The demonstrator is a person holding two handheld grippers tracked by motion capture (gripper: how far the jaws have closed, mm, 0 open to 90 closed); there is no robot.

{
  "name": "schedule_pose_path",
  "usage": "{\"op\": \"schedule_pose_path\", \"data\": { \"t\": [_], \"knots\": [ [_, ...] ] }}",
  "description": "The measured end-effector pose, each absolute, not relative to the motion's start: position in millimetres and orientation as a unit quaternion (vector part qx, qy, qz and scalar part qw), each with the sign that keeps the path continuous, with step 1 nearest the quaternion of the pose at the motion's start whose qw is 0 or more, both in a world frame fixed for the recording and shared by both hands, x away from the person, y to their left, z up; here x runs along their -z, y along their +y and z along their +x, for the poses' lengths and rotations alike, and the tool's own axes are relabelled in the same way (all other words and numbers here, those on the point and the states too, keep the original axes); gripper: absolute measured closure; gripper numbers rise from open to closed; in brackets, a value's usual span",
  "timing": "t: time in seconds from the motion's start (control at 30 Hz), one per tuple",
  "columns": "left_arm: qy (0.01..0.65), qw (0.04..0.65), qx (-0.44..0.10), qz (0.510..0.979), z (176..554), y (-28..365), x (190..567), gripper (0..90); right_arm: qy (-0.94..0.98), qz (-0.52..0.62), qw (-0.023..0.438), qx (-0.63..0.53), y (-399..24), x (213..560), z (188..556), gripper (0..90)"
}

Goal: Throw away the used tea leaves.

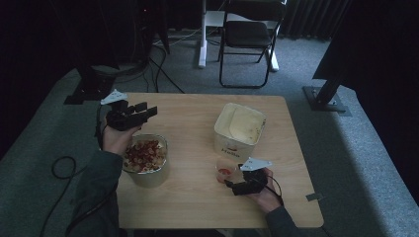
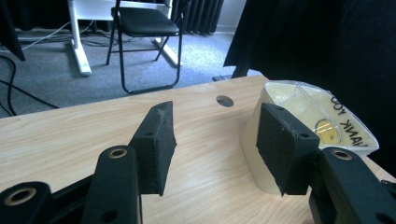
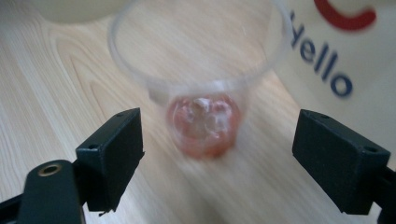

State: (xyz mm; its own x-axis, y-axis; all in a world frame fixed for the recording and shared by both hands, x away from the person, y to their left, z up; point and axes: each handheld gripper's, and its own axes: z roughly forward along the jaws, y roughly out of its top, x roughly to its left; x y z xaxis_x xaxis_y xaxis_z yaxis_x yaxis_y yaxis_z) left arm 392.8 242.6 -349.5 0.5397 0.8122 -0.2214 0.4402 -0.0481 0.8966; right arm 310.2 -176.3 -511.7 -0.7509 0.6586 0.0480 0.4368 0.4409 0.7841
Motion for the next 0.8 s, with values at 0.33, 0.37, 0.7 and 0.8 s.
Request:
{"op": "schedule_pose_path", "data": {
  "t": [0.33, 0.37, 0.7, 0.8],
  "knots": [
    [0.440, 0.513, -0.191, 0.711, 383, 260, 364, 45.6, 0.822, 0.321, 0.134, -0.452, -159, 510, 330, 28.4],
    [0.442, 0.512, -0.193, 0.711, 381, 264, 366, 45.4, 0.821, 0.320, 0.136, -0.452, -158, 510, 330, 28.7],
    [0.469, 0.492, -0.211, 0.702, 339, 304, 396, 43.7, 0.821, 0.320, 0.141, -0.451, -154, 510, 331, 30.0],
    [0.476, 0.500, -0.207, 0.693, 326, 314, 410, 43.7, 0.821, 0.321, 0.140, -0.452, -154, 510, 332, 30.2]
  ]
}}
